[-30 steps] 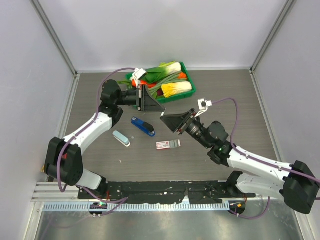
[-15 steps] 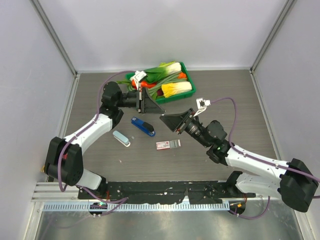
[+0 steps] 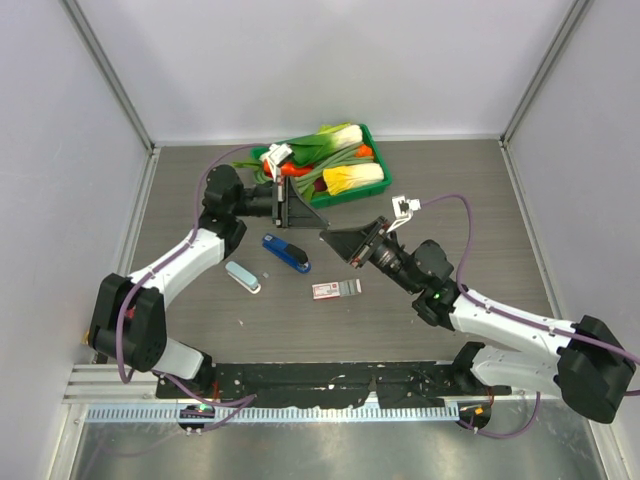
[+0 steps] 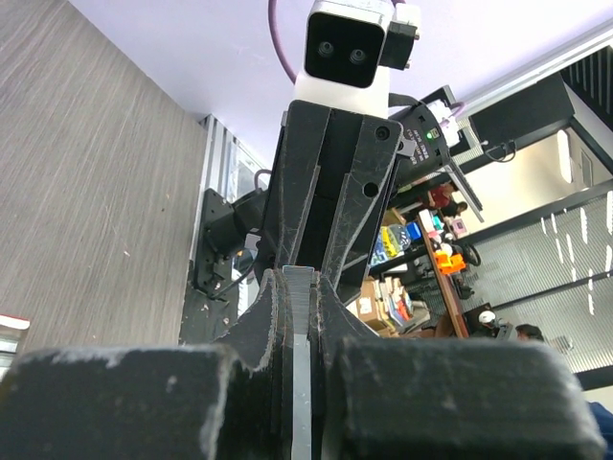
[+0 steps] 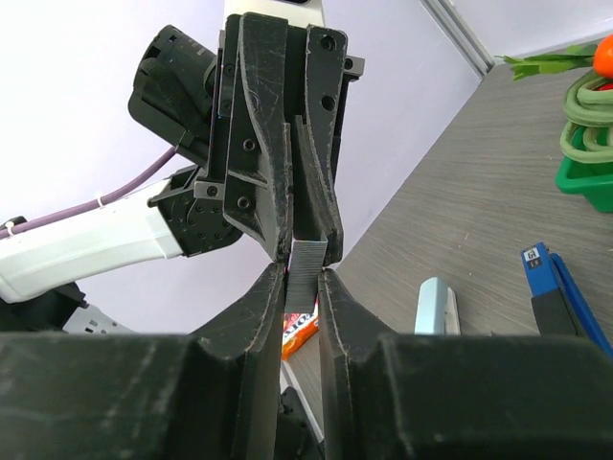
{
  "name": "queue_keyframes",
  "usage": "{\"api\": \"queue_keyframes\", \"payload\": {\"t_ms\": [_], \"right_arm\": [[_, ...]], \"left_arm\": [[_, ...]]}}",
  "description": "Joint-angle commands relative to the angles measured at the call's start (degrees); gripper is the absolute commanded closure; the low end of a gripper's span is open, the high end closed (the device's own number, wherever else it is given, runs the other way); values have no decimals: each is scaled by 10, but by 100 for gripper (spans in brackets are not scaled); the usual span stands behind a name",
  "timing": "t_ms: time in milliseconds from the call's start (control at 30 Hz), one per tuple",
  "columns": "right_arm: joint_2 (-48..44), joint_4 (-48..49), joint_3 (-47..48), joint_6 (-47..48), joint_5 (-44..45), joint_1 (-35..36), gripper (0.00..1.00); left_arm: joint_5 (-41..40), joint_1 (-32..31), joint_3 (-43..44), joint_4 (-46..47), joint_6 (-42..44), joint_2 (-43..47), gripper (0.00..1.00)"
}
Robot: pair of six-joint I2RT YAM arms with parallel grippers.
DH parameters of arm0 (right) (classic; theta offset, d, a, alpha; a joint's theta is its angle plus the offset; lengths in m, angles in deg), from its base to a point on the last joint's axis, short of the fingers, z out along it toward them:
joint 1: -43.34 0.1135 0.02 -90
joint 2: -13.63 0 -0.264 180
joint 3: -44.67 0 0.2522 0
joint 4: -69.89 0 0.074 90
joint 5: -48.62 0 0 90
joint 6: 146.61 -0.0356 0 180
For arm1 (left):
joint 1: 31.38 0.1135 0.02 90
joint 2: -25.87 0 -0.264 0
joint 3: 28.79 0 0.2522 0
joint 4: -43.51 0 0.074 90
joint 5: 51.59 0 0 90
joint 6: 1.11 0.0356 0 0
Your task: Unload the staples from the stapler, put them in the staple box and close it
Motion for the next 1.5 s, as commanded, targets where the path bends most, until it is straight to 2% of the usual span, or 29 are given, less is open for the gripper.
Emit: {"api": "queue_keyframes", "payload": {"t_ms": [0,100,167,200,233,267,300,333,433,600,700,900,1133,1467], "right_arm": [[4,33,15,2,-6,-4,80],[2,16,14,2,-6,-4,83],[-3,1,14,6,-4,-4,85],[-7,-24,16,8,-4,-5,85],[-10,-41,19,14,-4,-4,87],[-14,-60,21,17,-3,-4,87],[-16,-105,29,22,-4,-5,87],[-18,-133,33,27,-3,-5,88],[-27,-249,48,55,4,-5,89],[-17,-440,74,115,38,-4,90],[6,-521,90,132,58,-2,91],[77,-597,117,147,127,22,91],[140,-606,150,153,175,45,92],[213,-620,189,173,222,60,92]], "left_arm": [[11,2,-3,22,5,18,96],[10,2,5,-5,31,19,84],[7,2,22,-63,62,21,78],[5,2,31,-95,111,22,74],[-1,3,43,-189,144,21,70],[-22,3,75,-252,182,19,61],[-36,4,94,-318,232,14,58],[-45,4,112,-423,306,10,56],[-101,6,161,-550,410,7,50],[-229,7,217,-683,506,1,46],[-271,8,228,-717,549,-3,46],[-326,7,204,-771,624,0,47],[-333,8,178,-799,662,5,49],[-328,6,165,-802,676,14,50]]}}
